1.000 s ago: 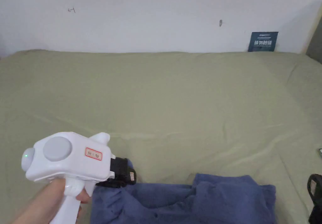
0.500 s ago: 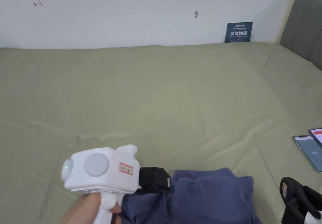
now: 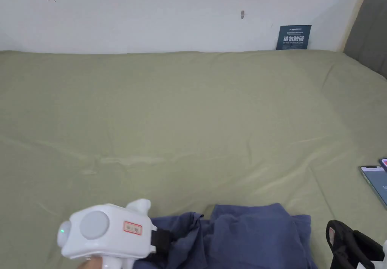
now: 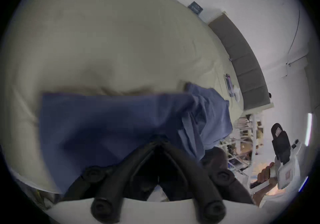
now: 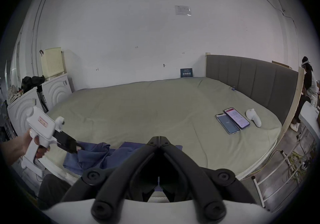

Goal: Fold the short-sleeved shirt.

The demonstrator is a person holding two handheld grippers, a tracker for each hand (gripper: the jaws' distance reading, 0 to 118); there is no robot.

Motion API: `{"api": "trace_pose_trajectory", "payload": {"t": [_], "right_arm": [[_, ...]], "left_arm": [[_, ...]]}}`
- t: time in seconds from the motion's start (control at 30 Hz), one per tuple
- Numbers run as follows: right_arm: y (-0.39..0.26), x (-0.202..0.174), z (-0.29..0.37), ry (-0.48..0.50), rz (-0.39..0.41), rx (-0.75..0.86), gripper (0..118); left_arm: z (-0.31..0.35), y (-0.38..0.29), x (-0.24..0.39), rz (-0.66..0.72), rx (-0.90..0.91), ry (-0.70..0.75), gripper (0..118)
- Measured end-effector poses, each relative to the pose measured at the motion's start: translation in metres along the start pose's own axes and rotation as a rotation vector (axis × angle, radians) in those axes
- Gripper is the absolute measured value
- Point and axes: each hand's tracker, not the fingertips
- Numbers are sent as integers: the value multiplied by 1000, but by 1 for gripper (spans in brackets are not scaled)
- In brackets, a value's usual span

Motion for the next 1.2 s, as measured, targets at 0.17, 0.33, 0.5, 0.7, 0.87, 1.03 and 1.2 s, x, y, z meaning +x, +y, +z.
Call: {"api": "trace_pose_trajectory", "payload": {"t": [0.17, 0.33, 0.5, 0.7, 0.87, 1.03, 1.2], "right_arm": [[0, 5, 1, -24, 9, -18, 0], [1, 3, -1, -29, 9, -28, 0], [9, -8, -2, -10, 26, 3, 0], [13, -23, -7, 24, 45, 14, 0], [12, -34, -9, 38, 63, 1, 0], [13, -36, -9, 37, 80, -11, 0], [13, -32, -9, 19, 94, -23, 0]], "left_arm": [[-33, -9, 14, -24, 22, 5, 0], [13, -9, 10, -59, 56, -2, 0], [108, -16, -12, -44, 199, -24, 0], [158, -22, -79, 62, 248, 110, 0], [134, -19, -108, 71, 202, -52, 17], [93, -5, -122, 157, 163, -161, 118], [63, -4, -118, 196, 144, -283, 116]]}}
